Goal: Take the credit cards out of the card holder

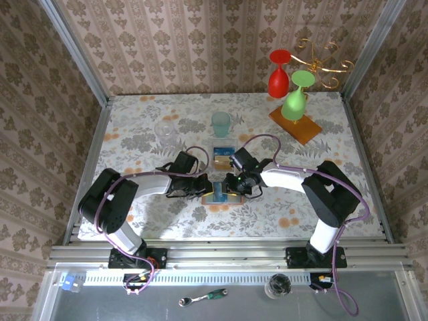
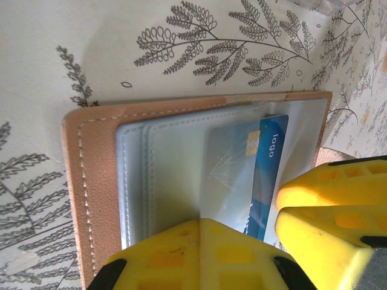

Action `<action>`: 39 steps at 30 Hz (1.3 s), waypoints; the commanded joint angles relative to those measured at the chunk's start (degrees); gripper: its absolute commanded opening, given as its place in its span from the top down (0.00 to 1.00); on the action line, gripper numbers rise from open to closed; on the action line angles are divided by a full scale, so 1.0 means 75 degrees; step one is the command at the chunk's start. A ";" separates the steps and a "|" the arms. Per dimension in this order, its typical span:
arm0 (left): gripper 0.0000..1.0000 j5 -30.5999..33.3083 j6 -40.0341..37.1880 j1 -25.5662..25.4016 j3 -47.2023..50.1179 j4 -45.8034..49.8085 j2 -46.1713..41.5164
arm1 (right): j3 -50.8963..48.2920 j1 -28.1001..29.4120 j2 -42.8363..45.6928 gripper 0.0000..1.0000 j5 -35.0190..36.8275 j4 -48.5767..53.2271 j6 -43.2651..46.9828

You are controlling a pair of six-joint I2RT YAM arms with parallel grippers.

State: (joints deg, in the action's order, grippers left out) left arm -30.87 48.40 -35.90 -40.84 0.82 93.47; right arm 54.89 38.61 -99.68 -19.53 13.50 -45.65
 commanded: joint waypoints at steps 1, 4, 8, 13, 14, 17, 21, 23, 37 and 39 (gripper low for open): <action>1.00 0.0077 -0.0022 0.0064 0.0090 0.0266 0.0107 | -0.0119 -0.0042 -0.0072 0.73 -0.0186 -0.0225 -0.0159; 1.00 0.0074 -0.0020 0.0073 0.0085 0.0276 0.0114 | -0.0110 -0.0060 -0.0114 0.73 -0.0220 -0.0257 -0.0174; 1.00 0.0080 -0.0020 0.0064 0.0066 0.0302 0.0114 | -0.0079 -0.0077 -0.0128 0.73 -0.0193 -0.0207 -0.0183; 1.00 0.0081 -0.0021 0.0071 0.0055 0.0313 0.0113 | -0.0112 -0.0085 -0.0033 0.73 0.0011 -0.0064 -0.0159; 1.00 0.0075 -0.0022 0.0064 0.0055 0.0326 0.0112 | -0.0117 -0.0086 -0.0017 0.73 0.0042 -0.0055 -0.0151; 1.00 0.0076 -0.0014 0.0064 0.0055 0.0334 0.0111 | -0.0142 -0.0097 -0.0036 0.73 0.0073 -0.0026 -0.0142; 1.00 0.0085 -0.0020 0.0064 0.0067 0.0346 0.0100 | -0.0122 -0.0097 -0.0170 0.72 0.0035 -0.0036 -0.0159; 1.00 0.0089 -0.0022 0.0064 0.0075 0.0342 0.0095 | -0.0098 -0.0100 -0.0242 0.72 -0.0004 -0.0012 -0.0168; 1.00 0.0090 -0.0017 0.0066 0.0082 0.0348 0.0070 | -0.0063 -0.0097 -0.0272 0.71 0.0080 0.0084 -0.0177; 1.00 0.0097 -0.0013 0.0067 0.0078 0.0359 0.0067 | -0.0092 -0.0097 -0.0171 0.71 0.0082 0.0044 -0.0182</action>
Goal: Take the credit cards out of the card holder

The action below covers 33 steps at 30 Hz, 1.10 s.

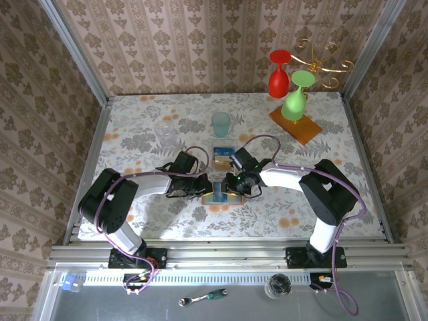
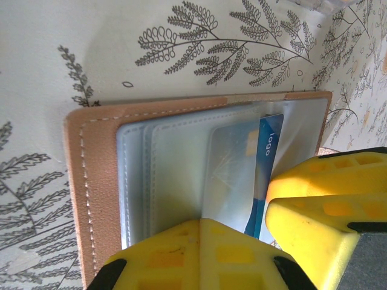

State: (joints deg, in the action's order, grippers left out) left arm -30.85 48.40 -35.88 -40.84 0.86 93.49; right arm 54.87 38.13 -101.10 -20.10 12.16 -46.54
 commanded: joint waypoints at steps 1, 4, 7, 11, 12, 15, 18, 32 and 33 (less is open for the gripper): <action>1.00 0.0083 -0.0028 0.0064 0.0080 0.0354 0.0081 | -0.0117 -0.0035 0.0066 0.71 0.0129 0.0165 -0.0049; 1.00 0.0091 -0.0026 0.0067 0.0067 0.0354 0.0083 | -0.0131 -0.0036 0.0170 0.72 0.0078 0.0112 -0.0036; 1.00 0.0084 -0.0020 0.0072 0.0073 0.0342 0.0075 | -0.0150 -0.0045 0.0228 0.72 0.0120 0.0129 -0.0038; 1.00 0.0091 -0.0020 0.0079 0.0101 0.0330 0.0082 | -0.0190 -0.0045 0.0252 0.72 0.0123 0.0098 -0.0049; 1.00 0.0083 -0.0021 0.0073 0.0102 0.0335 0.0083 | -0.0193 -0.0045 0.0252 0.72 0.0125 0.0085 -0.0055; 1.00 0.0078 -0.0019 0.0074 0.0113 0.0323 0.0082 | -0.0210 -0.0046 0.0260 0.72 0.0116 0.0049 -0.0062; 1.00 0.0076 -0.0020 0.0073 0.0113 0.0307 0.0074 | -0.0250 -0.0051 0.0255 0.72 0.0205 0.0060 -0.0069; 1.00 0.0075 -0.0018 0.0089 0.0148 0.0307 0.0063 | -0.0297 -0.0068 0.0042 0.74 -0.0349 -0.0493 -0.0290; 1.00 0.0071 -0.0020 0.0093 0.0148 0.0307 0.0062 | -0.0309 -0.0070 0.0060 0.75 -0.0367 -0.0528 -0.0314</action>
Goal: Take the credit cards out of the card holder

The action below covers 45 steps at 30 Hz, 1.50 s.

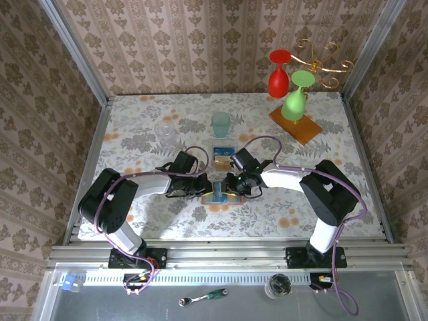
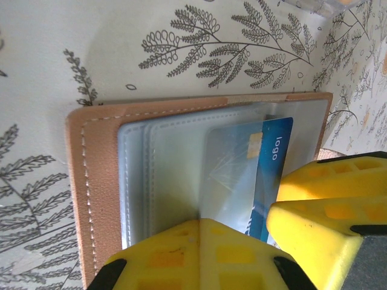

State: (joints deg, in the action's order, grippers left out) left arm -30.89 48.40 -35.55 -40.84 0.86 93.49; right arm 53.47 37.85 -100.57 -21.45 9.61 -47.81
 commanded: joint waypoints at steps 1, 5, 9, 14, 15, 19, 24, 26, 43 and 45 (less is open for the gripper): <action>1.00 0.0076 -0.0020 0.0053 0.0149 0.0307 0.0067 | -0.0129 -0.0041 -0.0005 0.75 -0.0216 -0.0213 -0.0163; 1.00 0.0088 -0.0005 0.0052 0.0148 0.0302 0.0063 | -0.0173 -0.0075 -0.0015 0.78 -0.0224 -0.0295 -0.0193; 1.00 0.0077 -0.0008 0.0052 0.0148 0.0325 0.0056 | -0.0246 -0.0111 -0.0043 0.83 -0.0176 -0.0327 -0.0210; 1.00 0.0086 -0.0008 0.0047 0.0149 0.0333 0.0053 | -0.0369 -0.0156 0.0066 0.86 -0.0121 -0.0321 -0.0205; 1.00 0.0085 -0.0005 0.0052 0.0148 0.0330 0.0054 | -0.0402 -0.0170 0.0106 0.87 -0.0106 -0.0307 -0.0194; 1.00 0.0088 -0.0023 0.0053 0.0125 0.0349 0.0054 | -0.0527 -0.0235 0.0307 0.88 -0.0042 -0.0201 -0.0144; 1.00 0.0089 -0.0020 0.0053 0.0114 0.0375 0.0056 | -0.0678 -0.0334 0.0602 0.89 0.0036 -0.0051 -0.0064; 1.00 0.0093 -0.0022 0.0053 0.0115 0.0375 0.0051 | -0.0757 -0.0369 0.0708 0.89 0.0047 -0.0018 -0.0054; 1.00 0.0055 -0.0043 0.0053 -0.0024 0.0494 -0.0101 | -0.0566 -0.0444 0.1363 0.92 0.0071 0.0514 0.0162; 1.00 0.0036 -0.0044 0.0053 -0.0073 0.0494 -0.0123 | -0.0494 -0.0441 0.1423 0.92 0.0081 0.0625 0.0209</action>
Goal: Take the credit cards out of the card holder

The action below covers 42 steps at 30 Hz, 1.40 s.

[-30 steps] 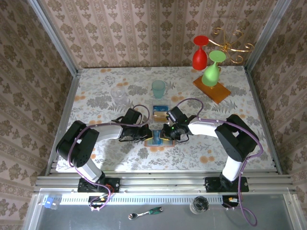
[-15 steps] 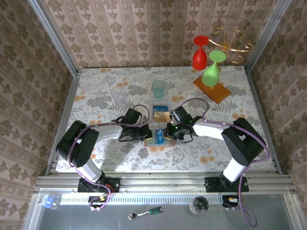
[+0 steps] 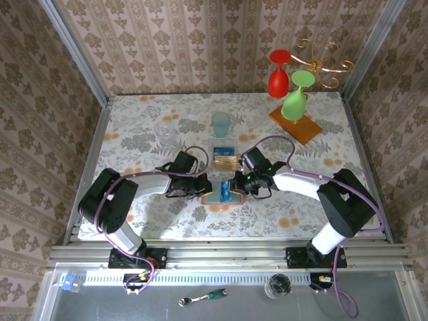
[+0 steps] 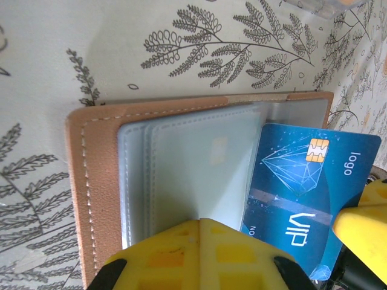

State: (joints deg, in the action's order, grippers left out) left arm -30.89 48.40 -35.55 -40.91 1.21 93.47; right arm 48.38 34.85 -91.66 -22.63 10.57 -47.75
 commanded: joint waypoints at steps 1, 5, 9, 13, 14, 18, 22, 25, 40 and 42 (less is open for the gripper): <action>1.00 0.0021 -0.0043 0.0052 -0.0088 0.0453 -0.0136 | 0.0209 -0.0039 0.0268 0.92 0.0251 0.0539 0.0224; 1.00 0.0023 -0.0043 0.0053 -0.0186 0.0503 -0.0254 | 0.0367 -0.0053 0.0335 0.93 0.0379 0.0818 0.0445; 0.99 0.0044 -0.0047 0.0053 -0.0244 0.0540 -0.0357 | 0.0780 -0.0053 0.0257 0.94 0.0625 0.1507 0.1077; 0.99 0.0077 -0.0033 0.0053 -0.0251 0.0550 -0.0482 | 0.1166 -0.0047 0.0210 0.95 0.0675 0.1967 0.2112; 0.99 0.0088 -0.0032 0.0053 -0.0253 0.0553 -0.0508 | 0.1259 -0.0053 0.0209 0.95 0.0695 0.2060 0.2380; 0.98 0.0155 -0.0052 0.0069 -0.0232 0.0618 -0.0635 | 0.1796 -0.0053 0.0035 0.97 0.0896 0.2644 0.3839; 0.98 0.0237 -0.0043 0.0111 -0.0134 0.0635 -0.0798 | 0.2472 -0.0030 -0.0316 0.97 0.1038 0.3605 0.5825; 0.98 0.0264 -0.0033 0.0155 -0.0040 0.0635 -0.0923 | 0.2768 -0.0029 -0.0385 0.96 0.1268 0.3884 0.7279; 0.97 0.0242 -0.0405 0.0682 0.0244 0.1115 -0.1374 | 0.5194 -0.0097 -0.1697 1.00 0.2596 0.5688 1.1343; 0.97 0.0217 -0.0407 0.0743 0.0283 0.1109 -0.1371 | 0.5600 -0.0162 -0.1927 1.00 0.2629 0.5868 1.1546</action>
State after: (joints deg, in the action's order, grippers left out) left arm -29.19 47.05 -30.72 -39.75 7.75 84.23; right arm 86.46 34.46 -104.12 -5.28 49.87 32.08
